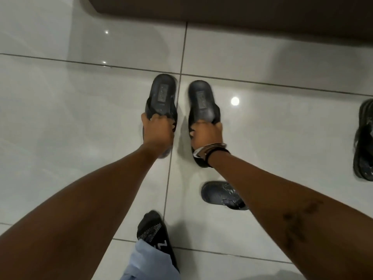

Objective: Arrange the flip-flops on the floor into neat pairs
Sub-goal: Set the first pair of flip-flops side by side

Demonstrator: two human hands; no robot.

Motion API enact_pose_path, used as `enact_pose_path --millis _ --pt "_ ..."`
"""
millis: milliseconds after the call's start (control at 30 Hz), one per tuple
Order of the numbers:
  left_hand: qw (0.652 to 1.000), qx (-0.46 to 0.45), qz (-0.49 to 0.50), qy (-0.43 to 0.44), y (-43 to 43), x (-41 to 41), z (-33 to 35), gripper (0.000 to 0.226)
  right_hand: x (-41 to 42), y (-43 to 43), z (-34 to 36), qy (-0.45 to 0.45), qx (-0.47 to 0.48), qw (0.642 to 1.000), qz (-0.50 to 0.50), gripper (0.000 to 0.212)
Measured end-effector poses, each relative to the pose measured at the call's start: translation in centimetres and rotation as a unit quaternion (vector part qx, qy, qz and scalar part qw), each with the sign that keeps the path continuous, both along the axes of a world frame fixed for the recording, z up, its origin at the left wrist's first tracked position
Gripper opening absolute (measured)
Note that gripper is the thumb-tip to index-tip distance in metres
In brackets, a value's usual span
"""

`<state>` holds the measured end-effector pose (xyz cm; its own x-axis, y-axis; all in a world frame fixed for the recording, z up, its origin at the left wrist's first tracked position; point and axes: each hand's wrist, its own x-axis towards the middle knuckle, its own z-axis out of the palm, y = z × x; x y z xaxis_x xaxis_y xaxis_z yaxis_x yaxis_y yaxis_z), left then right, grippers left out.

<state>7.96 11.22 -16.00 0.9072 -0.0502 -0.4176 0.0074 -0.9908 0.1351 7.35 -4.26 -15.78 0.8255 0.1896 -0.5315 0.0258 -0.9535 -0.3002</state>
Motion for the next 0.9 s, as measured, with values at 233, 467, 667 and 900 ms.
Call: enact_pose_path --millis 233,467,667,900 --pt "1.000 -0.004 0.018 -0.024 0.7 -0.5 -0.3 0.017 0.6 3.4 -1.6 0.004 -0.003 1.000 -0.021 0.015" --pt "0.999 -0.012 0.033 -0.009 0.6 -0.4 -0.2 0.017 0.8 4.2 -2.3 0.007 0.050 0.998 -0.035 0.016" --pt "0.997 -0.025 0.041 -0.053 0.7 -1.2 1.0 0.025 0.4 3.1 -0.7 -0.071 0.091 0.992 -0.053 0.020" --pt "0.974 -0.039 0.207 -0.082 -8.0 -7.6 3.2 0.029 -4.1 -9.6 2.1 -0.090 0.038 0.992 -0.084 0.031"
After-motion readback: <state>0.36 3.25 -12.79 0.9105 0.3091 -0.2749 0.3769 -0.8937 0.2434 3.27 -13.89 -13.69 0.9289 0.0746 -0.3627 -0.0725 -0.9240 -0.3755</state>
